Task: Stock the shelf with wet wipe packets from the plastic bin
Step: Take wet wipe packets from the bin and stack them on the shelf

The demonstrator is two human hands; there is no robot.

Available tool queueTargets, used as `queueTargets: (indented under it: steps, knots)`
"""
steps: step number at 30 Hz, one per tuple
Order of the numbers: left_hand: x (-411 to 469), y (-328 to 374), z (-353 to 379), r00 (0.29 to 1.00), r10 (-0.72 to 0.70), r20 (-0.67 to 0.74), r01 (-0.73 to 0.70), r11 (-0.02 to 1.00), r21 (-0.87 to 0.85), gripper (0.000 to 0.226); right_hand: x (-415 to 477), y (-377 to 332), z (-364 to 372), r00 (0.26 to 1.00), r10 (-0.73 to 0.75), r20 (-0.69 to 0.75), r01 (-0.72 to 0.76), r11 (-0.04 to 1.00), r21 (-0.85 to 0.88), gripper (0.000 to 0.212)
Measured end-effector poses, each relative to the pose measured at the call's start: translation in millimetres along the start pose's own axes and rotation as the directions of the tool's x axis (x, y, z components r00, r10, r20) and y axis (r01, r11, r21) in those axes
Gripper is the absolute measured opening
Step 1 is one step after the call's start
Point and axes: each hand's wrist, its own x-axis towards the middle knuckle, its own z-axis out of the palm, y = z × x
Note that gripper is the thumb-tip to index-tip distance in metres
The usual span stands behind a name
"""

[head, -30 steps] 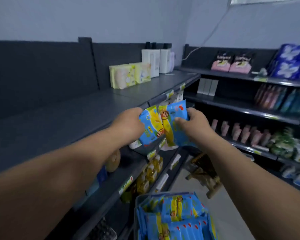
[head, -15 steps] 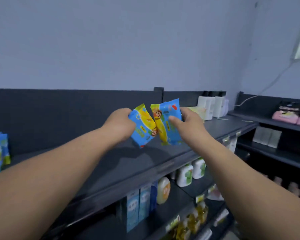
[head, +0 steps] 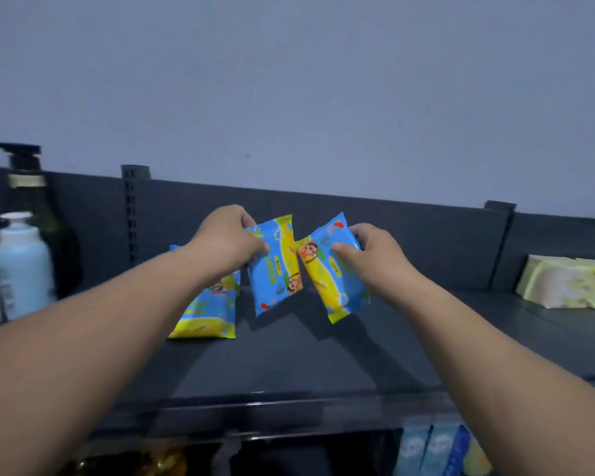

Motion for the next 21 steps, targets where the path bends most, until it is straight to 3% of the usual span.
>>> queueTargets:
  steps: [5, 10, 15, 21]
  knots:
    - [2.0, -26.7, -55.5, 0.982, -0.041, -0.182, 0.061, 0.993, 0.102, 0.030, 10.1, -26.8, 48.1, 0.962, 0.058, 0.267, -0.059, 0.998, -0.006, 0.021]
    - [-1.4, -49.5, -84.6, 0.973, -0.028, -0.227, 0.047, 0.996, 0.082, 0.013, 14.2, -47.9, 85.1, 0.884, 0.001, 0.468, -0.029, 0.998, 0.052, 0.037]
    - [-10.8, -60.1, -103.8, 0.988, 0.041, -0.152, -0.008, 0.978, 0.208, 0.005, 20.8, -57.0, 120.2, 0.764, 0.000, 0.645, 0.004, 1.000, -0.005, 0.050]
    - [-22.1, -74.0, -107.9, 0.997, -0.021, 0.073, 0.000, 0.961, 0.278, 0.018, 23.2, -57.5, 145.9, 0.729, -0.010, 0.684, -0.009, 1.000, 0.024, 0.017]
